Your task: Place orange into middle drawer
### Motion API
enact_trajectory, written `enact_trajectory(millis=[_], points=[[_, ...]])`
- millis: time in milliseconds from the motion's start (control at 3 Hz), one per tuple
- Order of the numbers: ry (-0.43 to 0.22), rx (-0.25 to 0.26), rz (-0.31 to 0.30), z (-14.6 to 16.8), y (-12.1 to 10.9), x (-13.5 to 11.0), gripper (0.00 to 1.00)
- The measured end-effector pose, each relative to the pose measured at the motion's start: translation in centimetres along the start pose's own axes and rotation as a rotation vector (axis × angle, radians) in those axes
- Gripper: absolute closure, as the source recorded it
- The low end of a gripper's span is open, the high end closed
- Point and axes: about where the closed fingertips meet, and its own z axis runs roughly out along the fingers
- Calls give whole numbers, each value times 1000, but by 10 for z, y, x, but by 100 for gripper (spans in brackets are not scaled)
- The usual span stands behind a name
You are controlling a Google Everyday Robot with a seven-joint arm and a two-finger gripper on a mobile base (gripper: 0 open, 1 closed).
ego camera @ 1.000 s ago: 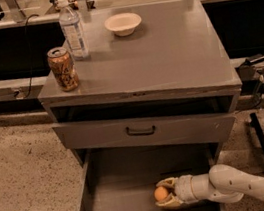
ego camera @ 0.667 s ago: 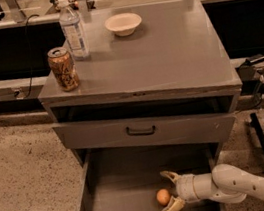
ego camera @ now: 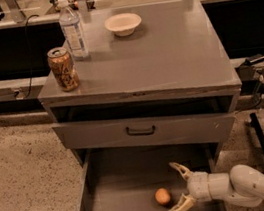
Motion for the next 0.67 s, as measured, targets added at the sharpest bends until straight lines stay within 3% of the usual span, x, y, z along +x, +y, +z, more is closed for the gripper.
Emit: enact_trajectory(millis=[333,667], points=[[-120,39,-36,-48,11,-24,0],[-124,46,-34,-56,15,-22,0]])
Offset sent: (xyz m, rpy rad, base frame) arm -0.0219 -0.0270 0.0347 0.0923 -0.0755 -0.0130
